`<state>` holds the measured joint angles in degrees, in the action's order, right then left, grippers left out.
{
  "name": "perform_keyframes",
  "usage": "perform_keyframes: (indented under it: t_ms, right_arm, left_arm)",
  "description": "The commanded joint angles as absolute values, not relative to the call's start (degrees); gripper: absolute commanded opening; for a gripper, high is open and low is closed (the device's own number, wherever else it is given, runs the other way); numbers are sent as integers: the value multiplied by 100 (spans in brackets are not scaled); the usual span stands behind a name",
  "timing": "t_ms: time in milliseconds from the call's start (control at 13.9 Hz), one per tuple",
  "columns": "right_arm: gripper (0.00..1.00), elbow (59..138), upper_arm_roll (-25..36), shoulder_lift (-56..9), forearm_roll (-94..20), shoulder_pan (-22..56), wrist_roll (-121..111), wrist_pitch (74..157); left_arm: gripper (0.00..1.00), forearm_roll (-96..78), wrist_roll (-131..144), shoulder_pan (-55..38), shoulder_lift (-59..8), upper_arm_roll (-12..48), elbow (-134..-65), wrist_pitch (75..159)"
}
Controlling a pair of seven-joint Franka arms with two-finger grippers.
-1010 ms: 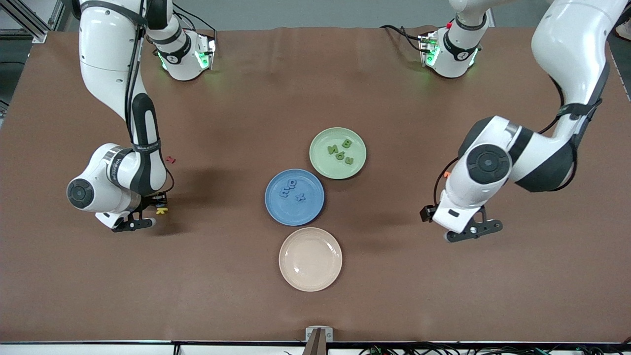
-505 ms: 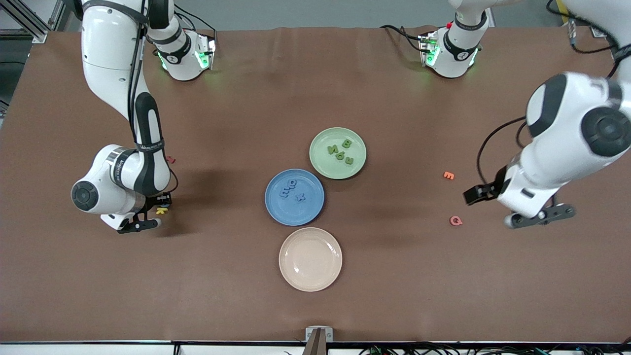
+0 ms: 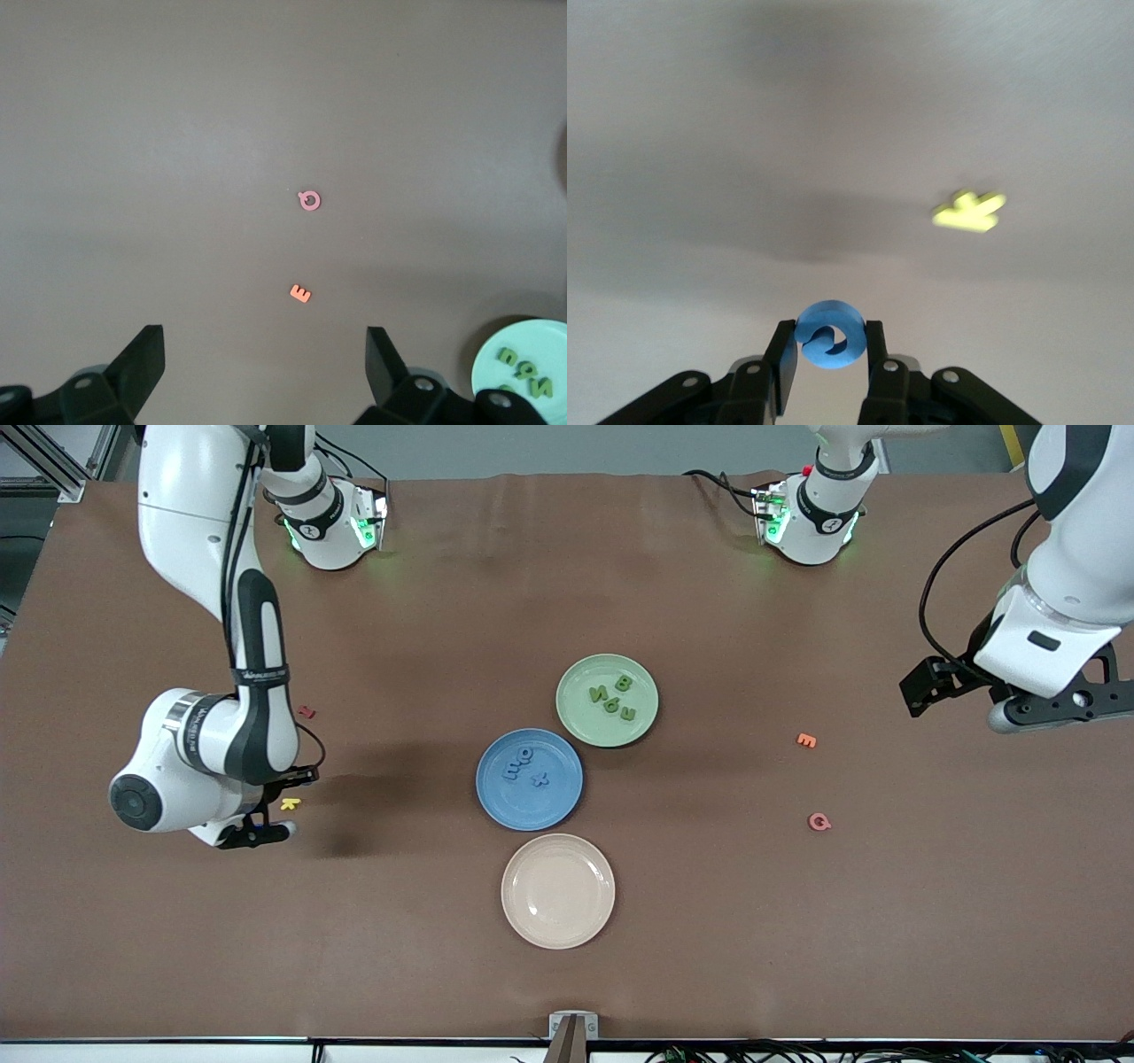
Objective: Sort letters by color into matching plates
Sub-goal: 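Grasp the blue c with the right gripper while the left gripper withdraws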
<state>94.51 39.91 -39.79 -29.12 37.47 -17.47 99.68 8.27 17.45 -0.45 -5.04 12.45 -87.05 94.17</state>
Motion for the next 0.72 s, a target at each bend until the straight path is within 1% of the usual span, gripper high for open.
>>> perform_keyframes:
  t_ms: [0, 216, 361, 433, 649]
  right_arm:
    - [13, 9457, 4087, -3806, -2804, 4498, -409, 9590]
    - [14, 9379, 4043, -3744, -3057, 5358, 1198, 9562]
    - [14, 9238, 4034, -3805, -3670, 5895, 2297, 9667]
    - [14, 9098, 3999, -3875, -3944, 6045, 2659, 9790]
    - [14, 8965, 3509, -3990, -4069, 6083, 3461, 10491]
  left_arm:
    - [100, 607, 1468, -140, -273, 1038, -8833, 9255]
    - [100, 519, 1162, -184, -185, 775, -8833, 9097]
    - [100, 353, 967, -298, -106, 450, -8816, 9009]
    - [100, 108, 862, -360, -45, 222, -8824, 8983]
    - [100, 0, 686, -325, -18, 141, -8868, 8807]
